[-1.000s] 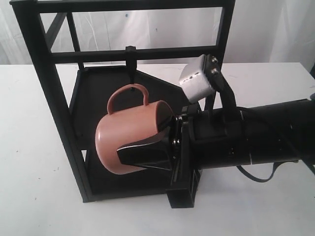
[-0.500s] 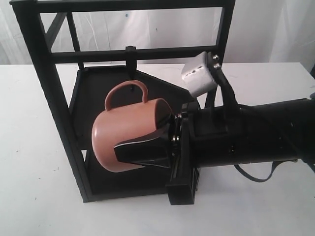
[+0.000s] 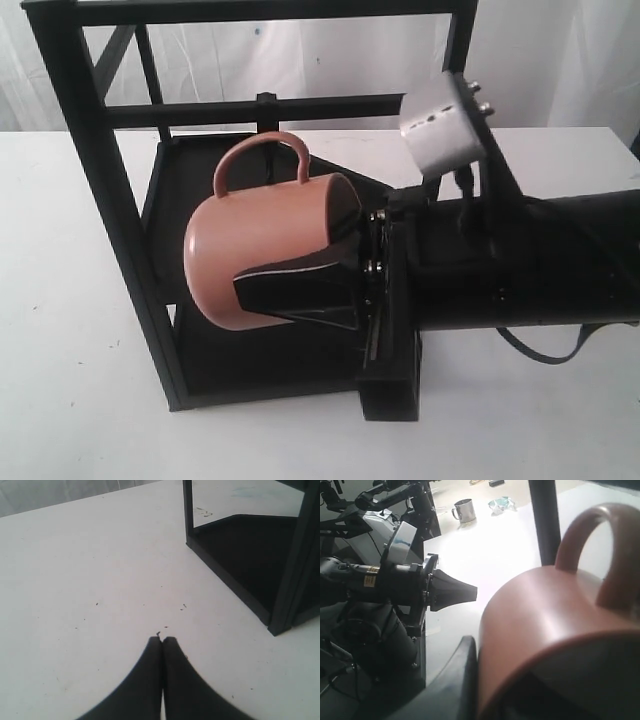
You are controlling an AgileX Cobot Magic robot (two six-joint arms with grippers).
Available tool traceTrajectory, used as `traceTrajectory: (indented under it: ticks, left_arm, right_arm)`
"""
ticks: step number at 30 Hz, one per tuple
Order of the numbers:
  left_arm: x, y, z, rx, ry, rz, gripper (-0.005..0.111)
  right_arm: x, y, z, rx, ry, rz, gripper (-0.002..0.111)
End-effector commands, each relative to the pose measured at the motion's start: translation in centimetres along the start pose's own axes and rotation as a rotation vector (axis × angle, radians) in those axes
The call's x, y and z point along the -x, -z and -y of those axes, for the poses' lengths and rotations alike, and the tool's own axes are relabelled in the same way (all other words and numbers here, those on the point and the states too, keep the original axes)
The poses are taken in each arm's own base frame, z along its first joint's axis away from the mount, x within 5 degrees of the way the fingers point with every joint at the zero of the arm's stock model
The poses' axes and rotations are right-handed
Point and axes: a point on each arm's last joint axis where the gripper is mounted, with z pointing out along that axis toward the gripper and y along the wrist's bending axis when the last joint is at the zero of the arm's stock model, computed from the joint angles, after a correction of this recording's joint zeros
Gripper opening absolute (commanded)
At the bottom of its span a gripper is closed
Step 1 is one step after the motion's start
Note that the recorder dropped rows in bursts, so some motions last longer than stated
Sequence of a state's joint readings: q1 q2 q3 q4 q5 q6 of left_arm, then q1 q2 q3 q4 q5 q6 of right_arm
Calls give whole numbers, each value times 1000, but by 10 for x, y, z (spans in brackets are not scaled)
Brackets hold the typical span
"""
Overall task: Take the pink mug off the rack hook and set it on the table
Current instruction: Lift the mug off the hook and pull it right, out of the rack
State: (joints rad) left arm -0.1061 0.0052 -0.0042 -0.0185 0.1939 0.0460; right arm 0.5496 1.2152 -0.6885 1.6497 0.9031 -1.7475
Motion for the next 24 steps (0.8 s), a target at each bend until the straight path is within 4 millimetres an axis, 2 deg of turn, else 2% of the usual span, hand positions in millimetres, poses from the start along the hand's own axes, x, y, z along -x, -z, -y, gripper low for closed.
traceTrajectory:
  ticks: [1,13,18,24]
  left_arm:
    - [-1,0,0,0,1,1,0]
    - [-1,0,0,0,1,1,0]
    - [-1,0,0,0,-1,1,0]
    - [-1,0,0,3,-7,0,0]
  right_arm:
    - [14,8,-13,35,44,67,0]
    - [11,11,-24,127,28,21,0]
    - [-2,12,-28,170,-24,-116,0]
    - [-25,18,-30,183,-105,-389,0]
